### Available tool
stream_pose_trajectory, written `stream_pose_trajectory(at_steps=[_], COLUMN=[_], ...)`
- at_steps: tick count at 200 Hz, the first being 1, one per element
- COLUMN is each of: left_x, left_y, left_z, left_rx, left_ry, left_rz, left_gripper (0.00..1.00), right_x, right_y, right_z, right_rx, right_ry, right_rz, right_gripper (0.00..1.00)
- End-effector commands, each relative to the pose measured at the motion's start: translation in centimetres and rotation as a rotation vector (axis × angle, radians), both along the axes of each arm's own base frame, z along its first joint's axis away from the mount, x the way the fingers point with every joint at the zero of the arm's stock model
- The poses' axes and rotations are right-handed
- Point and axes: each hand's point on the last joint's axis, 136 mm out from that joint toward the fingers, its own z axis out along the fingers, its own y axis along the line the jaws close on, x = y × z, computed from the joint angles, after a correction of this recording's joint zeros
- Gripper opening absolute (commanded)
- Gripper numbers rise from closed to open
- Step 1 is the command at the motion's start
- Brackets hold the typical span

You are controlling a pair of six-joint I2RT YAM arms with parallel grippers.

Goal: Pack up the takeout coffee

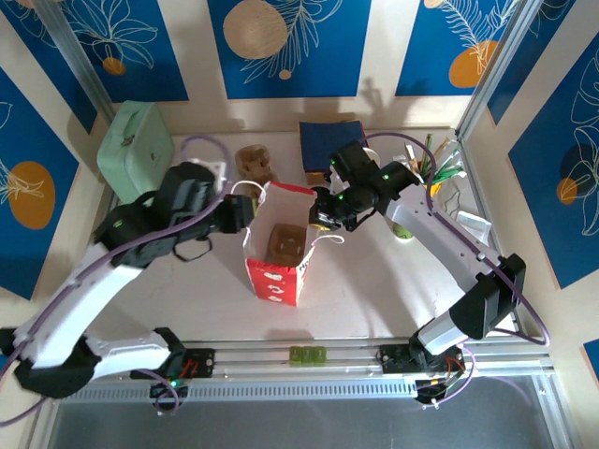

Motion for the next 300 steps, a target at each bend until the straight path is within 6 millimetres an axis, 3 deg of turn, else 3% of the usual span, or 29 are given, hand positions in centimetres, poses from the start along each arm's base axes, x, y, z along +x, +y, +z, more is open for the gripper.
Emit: stream_pose_trajectory(at_steps=[1,14,65,103,138,187,234,300], left_x=[-0.1,-0.4,-0.7,-0.4,-0.1,0.2,0.3,0.2], left_y=[5.1,6.8,11.6,12.6,12.4,12.1,11.6,11.4], left_z=[0.5,0.4,-4.0,-6.7,-7.5,-7.8,-8.4,-8.9], left_rx=[0.037,0.034,0.116,0.167,0.186,0.198,0.188,0.189], left_ry=[-0.082,-0.127,-0.202,-0.237,-0.246,-0.238,-0.219,-0.198], left_rz=[0.189,0.247,0.431,0.47,0.47,0.462,0.45,0.44], left_gripper=[0.41,0.48,0.65,0.69,0.7,0.71,0.72,0.72], right_x=[-0.6,-0.8,-3.0,-5.4,-7.3,-8.9,-8.3,-4.6], right_y=[-0.4,-0.5,-0.6,-0.8,-0.7,-0.1,0.2,0.1], right_z=[3.5,4.2,7.7,9.4,9.6,8.4,6.2,3.4], right_rx=[0.041,0.053,0.154,0.246,0.287,0.264,0.214,0.106], right_ry=[-0.141,-0.185,-0.374,-0.498,-0.548,-0.532,-0.372,-0.123], right_rz=[0.075,0.096,0.197,0.277,0.339,0.387,0.328,0.209], right_gripper=[0.0,0.0,0.0,0.0,0.0,0.0,0.0,0.0])
